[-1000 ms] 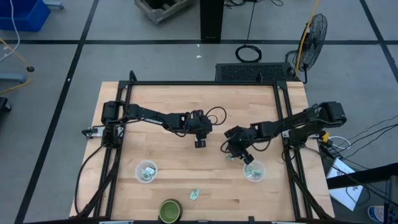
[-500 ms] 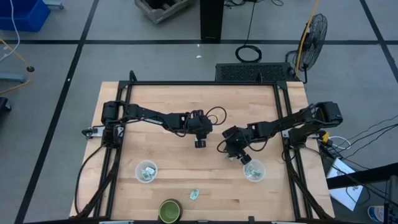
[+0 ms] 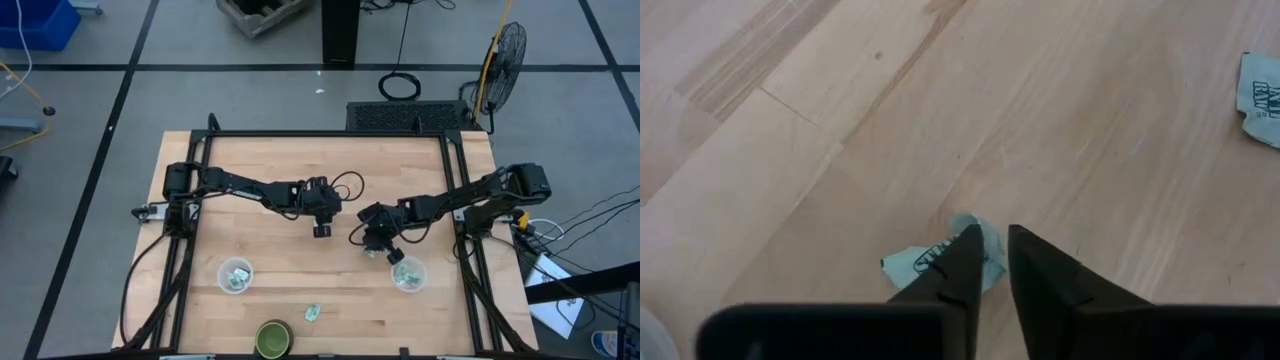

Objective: Pick and place Stevia / Truvia into bins
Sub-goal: Put the white stevia packet into the right transparent container

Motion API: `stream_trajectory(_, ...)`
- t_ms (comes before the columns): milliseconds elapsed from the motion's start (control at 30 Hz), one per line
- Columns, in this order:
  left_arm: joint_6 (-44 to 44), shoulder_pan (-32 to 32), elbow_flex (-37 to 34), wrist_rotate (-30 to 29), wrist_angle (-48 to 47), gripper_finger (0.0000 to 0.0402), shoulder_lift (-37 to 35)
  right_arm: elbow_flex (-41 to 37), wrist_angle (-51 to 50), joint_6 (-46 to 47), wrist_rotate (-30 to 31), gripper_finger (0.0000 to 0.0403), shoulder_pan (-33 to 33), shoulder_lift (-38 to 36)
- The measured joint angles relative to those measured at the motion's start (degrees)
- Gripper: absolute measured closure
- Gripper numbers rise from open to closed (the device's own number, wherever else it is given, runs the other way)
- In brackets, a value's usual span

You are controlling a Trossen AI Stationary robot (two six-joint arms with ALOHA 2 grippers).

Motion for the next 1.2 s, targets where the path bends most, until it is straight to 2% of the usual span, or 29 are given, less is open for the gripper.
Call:
stream_trajectory(167, 0.00, 0.00, 0.00, 0.01, 0.00, 0.0266, 0.00, 0.00, 0.00, -0.02, 0.00, 0.0398, 0.00, 0.00)
stream_trajectory(400, 0.00, 0.00, 0.00, 0.00, 0.00, 0.0266, 0.00, 0.00, -0.10, 0.09, 0.20, 0.0402, 0.02, -0.79)
stream_trajectory(533, 0.00, 0.00, 0.00, 0.00, 0.00, 0.0266, 0.00, -0.02, -3.12, 2.23, 0.68, 0.0402, 0.60, -5.30)
stream_trajectory(600, 0.00, 0.00, 0.00, 0.02, 0.00, 0.0266, 0.00, -0.02, -6.52, 4.28, 3.17, 0.0402, 1.88, -9.17)
stream_trajectory(733, 0.00, 0.00, 0.00, 0.02, 0.00, 0.0266, 0.00, -0.02, -14.70, 13.64, 8.03, 0.0402, 6.01, -17.80)
stream_trajectory(867, 0.06, 0.00, 0.00, 0.02, 0.02, 0.0266, 0.00, -0.02, -21.14, 27.66, 7.82, 0.0402, 12.01, -23.76)
stream_trajectory(1033, 0.18, 0.00, 0.00, 0.02, 0.07, 0.0266, 0.00, -0.02, -29.11, 38.03, 7.98, 0.0402, 19.53, -27.97)
stream_trajectory(1200, 0.00, 0.00, 0.00, 0.02, 0.13, 0.0266, 0.00, -0.20, -32.32, 47.12, 9.41, 0.0403, 24.36, -28.93)
